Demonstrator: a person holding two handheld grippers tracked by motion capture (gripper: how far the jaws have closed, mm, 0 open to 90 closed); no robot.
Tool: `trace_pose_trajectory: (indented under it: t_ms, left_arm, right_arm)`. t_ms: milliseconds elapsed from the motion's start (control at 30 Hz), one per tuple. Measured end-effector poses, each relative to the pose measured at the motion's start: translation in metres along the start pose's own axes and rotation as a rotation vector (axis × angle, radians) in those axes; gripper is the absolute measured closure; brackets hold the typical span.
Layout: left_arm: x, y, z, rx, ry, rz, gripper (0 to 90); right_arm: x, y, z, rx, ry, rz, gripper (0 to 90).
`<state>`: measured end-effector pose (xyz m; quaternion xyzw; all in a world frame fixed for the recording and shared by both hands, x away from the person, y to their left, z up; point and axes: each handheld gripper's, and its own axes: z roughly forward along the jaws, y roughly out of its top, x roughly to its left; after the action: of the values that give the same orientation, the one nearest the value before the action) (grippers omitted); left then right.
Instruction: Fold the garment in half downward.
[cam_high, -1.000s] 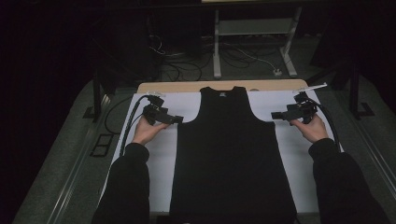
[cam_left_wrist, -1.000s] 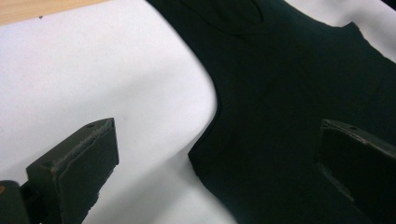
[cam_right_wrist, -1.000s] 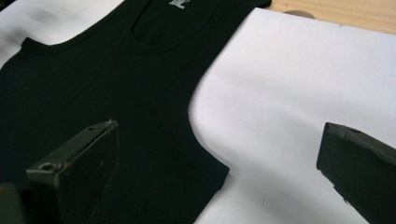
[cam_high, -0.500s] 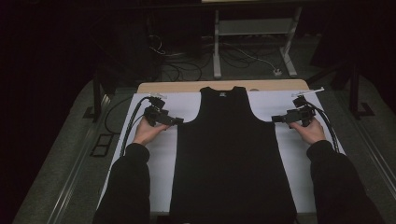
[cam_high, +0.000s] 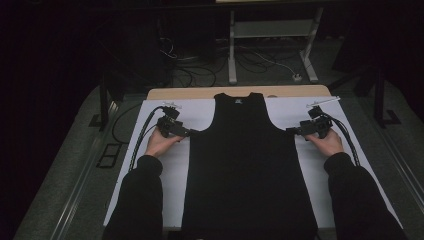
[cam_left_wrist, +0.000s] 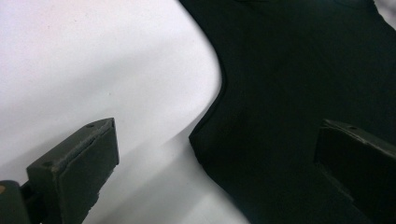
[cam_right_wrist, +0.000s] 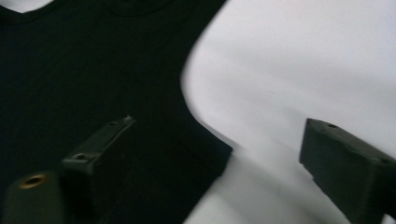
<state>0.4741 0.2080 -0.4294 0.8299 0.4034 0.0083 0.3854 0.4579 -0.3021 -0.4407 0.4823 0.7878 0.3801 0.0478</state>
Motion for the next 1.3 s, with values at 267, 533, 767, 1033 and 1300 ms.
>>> trace_pose_trajectory:
  t_ms: [267, 533, 767, 1033, 1300]
  left_arm:
    - [-0.001, -0.002, 0.005, 0.019, -0.010, -0.004, 8.0]
    - [-0.007, -0.001, 0.008, 0.020, 0.036, 0.016, 25.3]
    - [-0.008, -0.001, 0.011, 0.047, 0.051, 0.001, 47.2]
    - [-0.010, -0.004, 0.015, 0.037, 0.072, -0.013, 64.4]
    - [-0.007, -0.012, 0.012, -0.012, 0.080, -0.058, 85.9]
  right_arm:
    - [0.003, 0.000, 0.004, 0.009, 0.013, 0.001, 31.4]
    - [0.003, -0.002, 0.007, 0.035, 0.005, -0.002, 43.5]
    - [0.005, -0.002, 0.009, 0.049, -0.016, -0.012, 54.2]
    - [0.006, -0.002, 0.010, 0.043, -0.029, -0.003, 67.2]
    - [0.009, -0.002, 0.011, 0.042, -0.011, 0.014, 84.1]
